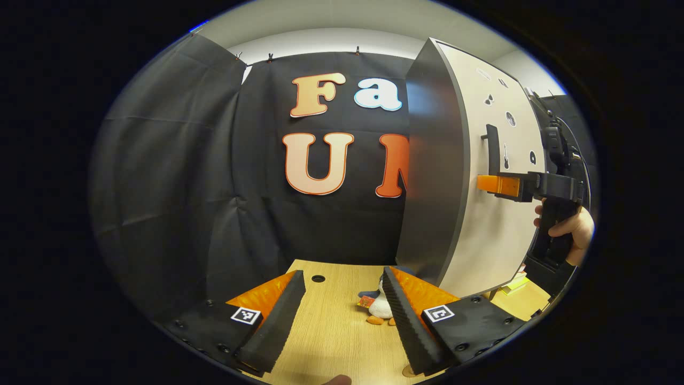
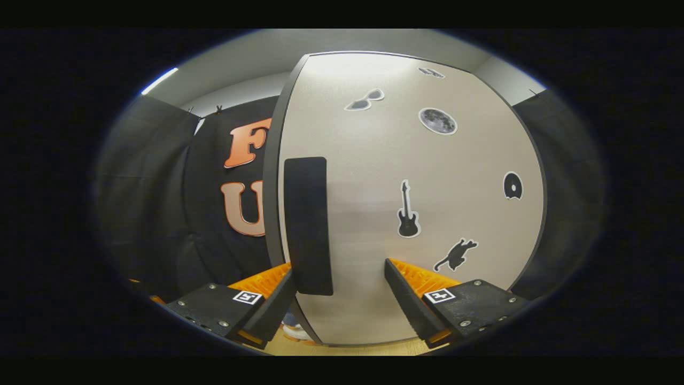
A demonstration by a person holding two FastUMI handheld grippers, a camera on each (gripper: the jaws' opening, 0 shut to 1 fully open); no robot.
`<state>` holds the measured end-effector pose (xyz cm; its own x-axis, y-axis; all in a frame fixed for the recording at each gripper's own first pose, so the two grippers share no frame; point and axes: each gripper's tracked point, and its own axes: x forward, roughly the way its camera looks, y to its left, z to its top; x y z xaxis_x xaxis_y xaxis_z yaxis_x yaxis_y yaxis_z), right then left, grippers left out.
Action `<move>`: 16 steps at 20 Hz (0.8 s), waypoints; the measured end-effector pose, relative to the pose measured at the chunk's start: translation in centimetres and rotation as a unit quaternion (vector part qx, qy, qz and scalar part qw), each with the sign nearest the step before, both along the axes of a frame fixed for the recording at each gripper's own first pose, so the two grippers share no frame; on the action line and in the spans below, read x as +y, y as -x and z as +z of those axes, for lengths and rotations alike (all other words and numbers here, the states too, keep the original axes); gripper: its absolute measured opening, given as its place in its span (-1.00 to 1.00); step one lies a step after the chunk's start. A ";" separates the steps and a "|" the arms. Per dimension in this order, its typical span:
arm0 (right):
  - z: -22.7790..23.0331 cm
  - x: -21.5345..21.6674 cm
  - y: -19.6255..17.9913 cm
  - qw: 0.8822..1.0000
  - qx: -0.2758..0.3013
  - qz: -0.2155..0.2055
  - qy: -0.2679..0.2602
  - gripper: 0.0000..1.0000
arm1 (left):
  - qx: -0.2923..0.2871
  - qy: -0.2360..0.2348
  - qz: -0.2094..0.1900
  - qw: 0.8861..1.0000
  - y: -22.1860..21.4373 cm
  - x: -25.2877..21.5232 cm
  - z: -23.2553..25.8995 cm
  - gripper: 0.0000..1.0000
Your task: Open the cabinet door with the right hand, grasp the bottle in the cabinet with the left hand and place it on the coaster, then close the cabinet door with the right hand.
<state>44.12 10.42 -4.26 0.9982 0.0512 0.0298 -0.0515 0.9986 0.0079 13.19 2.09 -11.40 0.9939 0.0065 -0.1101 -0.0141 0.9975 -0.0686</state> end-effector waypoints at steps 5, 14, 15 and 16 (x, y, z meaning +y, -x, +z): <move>-0.5 0.3 0.6 1.000 0.015 0.015 -0.012 0.89 | -0.002 -0.003 -0.007 1.000 1.0 -1.5 1.3 0.90; -1.1 -4.3 17.0 0.999 0.019 0.024 0.008 0.91 | -0.027 -0.017 -0.016 0.999 7.6 -8.0 5.8 0.90; -0.9 -5.4 19.0 1.000 0.017 0.020 0.012 0.90 | -0.028 -0.014 -0.018 0.999 8.4 -9.1 6.2 0.90; -0.8 -6.6 20.8 1.000 0.015 0.013 0.015 0.89 | -0.032 -0.012 -0.019 0.999 9.4 -9.9 6.8 0.90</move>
<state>23.33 3.80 -5.02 0.9969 0.0785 -0.0021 -0.0785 0.9967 -0.0207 3.83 -7.85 -4.63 0.9985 -0.0294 -0.0462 0.0274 0.9987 -0.0433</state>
